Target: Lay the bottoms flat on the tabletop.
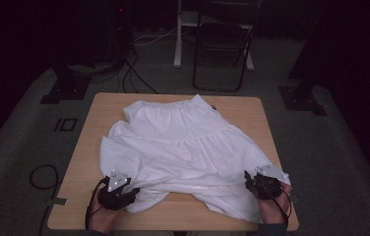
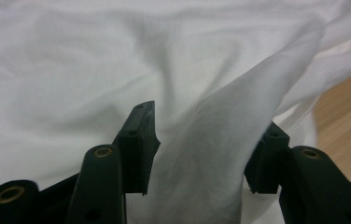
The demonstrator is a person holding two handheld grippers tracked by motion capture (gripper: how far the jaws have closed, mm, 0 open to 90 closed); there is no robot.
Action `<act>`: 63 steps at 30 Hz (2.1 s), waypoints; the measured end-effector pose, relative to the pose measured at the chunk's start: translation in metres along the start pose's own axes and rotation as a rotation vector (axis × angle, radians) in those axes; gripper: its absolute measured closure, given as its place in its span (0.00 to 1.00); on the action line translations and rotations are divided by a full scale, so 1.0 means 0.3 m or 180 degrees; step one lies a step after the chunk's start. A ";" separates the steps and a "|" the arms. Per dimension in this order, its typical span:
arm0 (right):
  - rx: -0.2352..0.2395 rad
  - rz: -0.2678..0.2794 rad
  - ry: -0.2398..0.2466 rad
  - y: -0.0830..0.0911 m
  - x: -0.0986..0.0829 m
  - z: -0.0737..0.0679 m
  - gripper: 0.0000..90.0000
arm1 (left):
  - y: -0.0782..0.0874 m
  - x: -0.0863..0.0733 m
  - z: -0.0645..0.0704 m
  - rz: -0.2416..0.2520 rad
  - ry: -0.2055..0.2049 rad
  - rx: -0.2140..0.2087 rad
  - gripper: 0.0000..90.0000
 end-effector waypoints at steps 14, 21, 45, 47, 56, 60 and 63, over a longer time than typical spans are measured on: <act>0.0107 -0.0434 0.0059 -0.167 -0.080 -0.038 0.57 | -0.008 0.166 0.025 0.0212 -0.0280 -0.0131 0.45; 0.0127 -0.0417 0.0035 -0.176 -0.096 -0.045 0.58 | -0.144 0.240 0.058 0.0054 -0.0413 -0.0270 0.44; 0.0201 -0.0356 -0.0056 -0.175 -0.108 -0.034 0.58 | -0.421 0.294 0.187 -0.0592 -0.0718 -0.0225 0.51; 0.0210 -0.0354 -0.0063 -0.176 -0.108 -0.033 0.58 | -0.419 0.281 0.182 -0.0615 -0.0718 -0.0188 0.59; 0.0232 -0.0358 -0.0082 -0.176 -0.108 -0.029 0.58 | -0.348 0.213 0.131 -0.0587 -0.0715 0.0012 0.84; 0.0256 -0.0375 -0.0094 -0.177 -0.107 -0.024 0.58 | -0.289 0.160 0.086 -0.0636 -0.0687 0.0186 0.87; 0.0265 -0.0382 -0.0100 -0.177 -0.106 -0.022 0.58 | -0.245 0.120 0.049 -0.0658 -0.0612 0.0238 0.88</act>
Point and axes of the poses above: each handheld gripper's, and its own axes: y roughly backward along the jaws, x roughly out of its top, z roughly to its right, the point moved 1 cm from there along -y, roughly forward along the jaws, and after that the axes turned 11 degrees about -y, right-handed, at the moved point
